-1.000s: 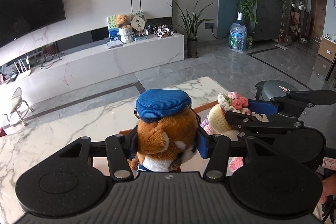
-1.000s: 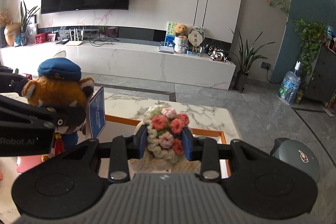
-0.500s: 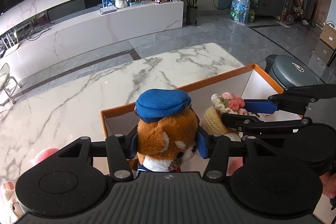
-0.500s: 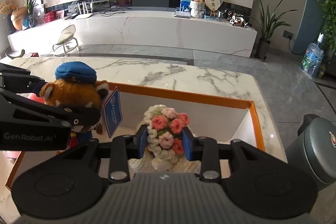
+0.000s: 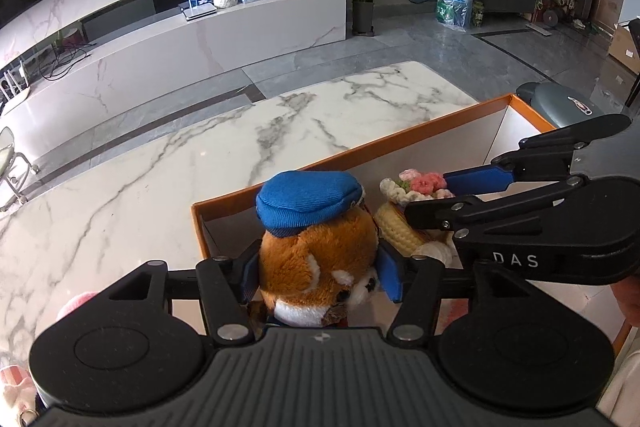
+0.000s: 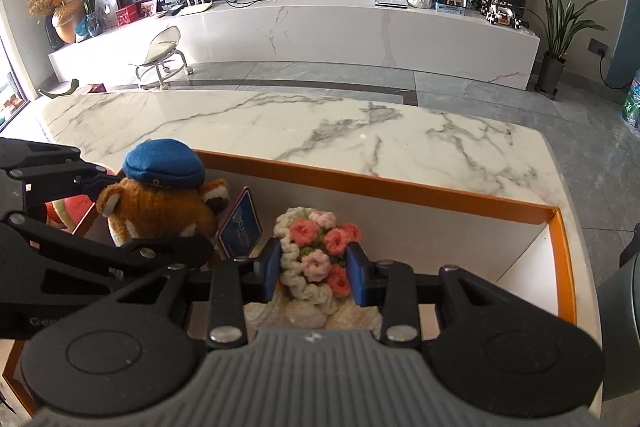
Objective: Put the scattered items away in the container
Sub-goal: 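Carry bear and bouquet over the shoebox and release both tools inside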
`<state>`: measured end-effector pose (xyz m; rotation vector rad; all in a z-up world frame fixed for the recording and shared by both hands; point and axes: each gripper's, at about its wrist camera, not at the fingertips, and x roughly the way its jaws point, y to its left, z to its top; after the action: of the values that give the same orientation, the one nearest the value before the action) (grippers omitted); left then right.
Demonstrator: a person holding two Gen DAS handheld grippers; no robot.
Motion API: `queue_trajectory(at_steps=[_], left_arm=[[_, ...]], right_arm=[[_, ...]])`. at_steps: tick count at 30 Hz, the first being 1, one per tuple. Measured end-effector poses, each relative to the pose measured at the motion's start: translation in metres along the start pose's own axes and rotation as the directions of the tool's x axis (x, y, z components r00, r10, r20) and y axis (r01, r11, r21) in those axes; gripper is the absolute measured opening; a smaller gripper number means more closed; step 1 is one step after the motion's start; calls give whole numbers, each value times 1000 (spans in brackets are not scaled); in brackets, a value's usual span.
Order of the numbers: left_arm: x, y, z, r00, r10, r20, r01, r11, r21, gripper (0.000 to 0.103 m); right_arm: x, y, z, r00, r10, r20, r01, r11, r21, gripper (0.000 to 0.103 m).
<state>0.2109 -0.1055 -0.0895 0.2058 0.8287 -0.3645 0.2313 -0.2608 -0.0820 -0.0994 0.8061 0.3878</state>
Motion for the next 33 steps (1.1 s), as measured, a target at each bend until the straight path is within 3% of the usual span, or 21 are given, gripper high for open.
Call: queue_trajectory(at_steps=[13, 22, 27, 33], left_arm=[[-16, 4, -2, 998, 44, 49, -45, 998, 34, 72], [-12, 4, -2, 998, 55, 26, -55, 998, 3, 55], [-14, 3, -5, 998, 62, 31, -62, 998, -2, 53], [-28, 2, -7, 995, 80, 52, -80, 997, -9, 54]], right_arm=[[10, 9, 5, 999, 52, -16, -51, 999, 9, 37], [18, 17, 6, 998, 20, -58, -21, 1000, -17, 39], [17, 19, 6, 998, -2, -68, 1, 1000, -16, 42], [6, 26, 8, 997, -66, -38, 64, 996, -59, 60]])
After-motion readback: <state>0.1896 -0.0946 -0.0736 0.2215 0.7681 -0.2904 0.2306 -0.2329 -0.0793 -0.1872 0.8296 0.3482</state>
